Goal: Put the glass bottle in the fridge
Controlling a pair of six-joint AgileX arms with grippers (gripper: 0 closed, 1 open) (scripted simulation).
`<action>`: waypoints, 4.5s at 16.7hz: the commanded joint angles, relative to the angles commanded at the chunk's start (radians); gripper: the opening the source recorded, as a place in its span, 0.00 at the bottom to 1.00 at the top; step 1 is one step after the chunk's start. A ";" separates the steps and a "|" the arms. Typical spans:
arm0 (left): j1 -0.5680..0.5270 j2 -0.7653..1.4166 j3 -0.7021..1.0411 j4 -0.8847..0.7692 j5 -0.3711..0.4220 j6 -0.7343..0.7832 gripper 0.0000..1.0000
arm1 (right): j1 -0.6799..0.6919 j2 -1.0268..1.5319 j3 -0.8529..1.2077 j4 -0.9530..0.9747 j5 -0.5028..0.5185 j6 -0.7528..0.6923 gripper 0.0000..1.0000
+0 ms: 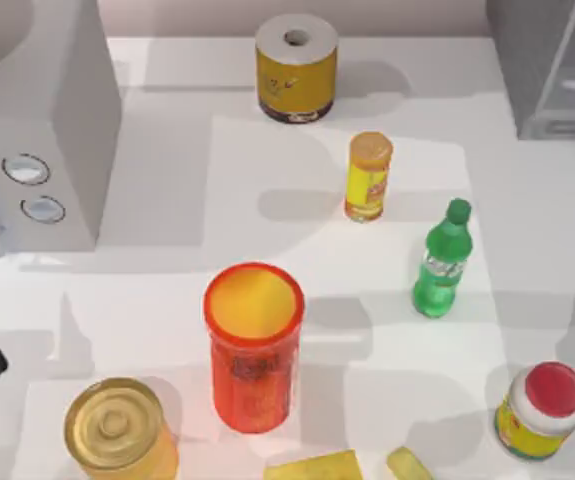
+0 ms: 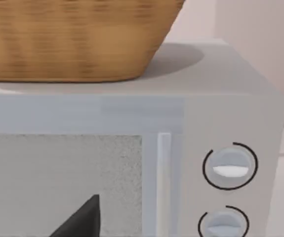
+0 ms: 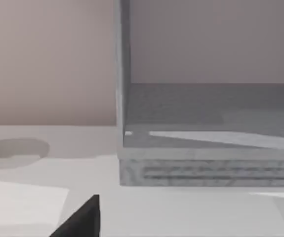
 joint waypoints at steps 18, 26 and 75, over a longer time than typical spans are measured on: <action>0.000 0.000 0.000 0.000 0.000 0.000 1.00 | 0.139 1.133 0.249 0.886 -0.440 -0.137 1.00; 0.000 0.000 0.000 0.000 0.000 0.000 1.00 | 0.214 1.641 0.221 1.121 -0.517 -0.163 1.00; 0.000 0.000 0.000 0.000 0.000 0.000 1.00 | 0.321 1.907 0.406 1.182 -0.415 -0.126 0.01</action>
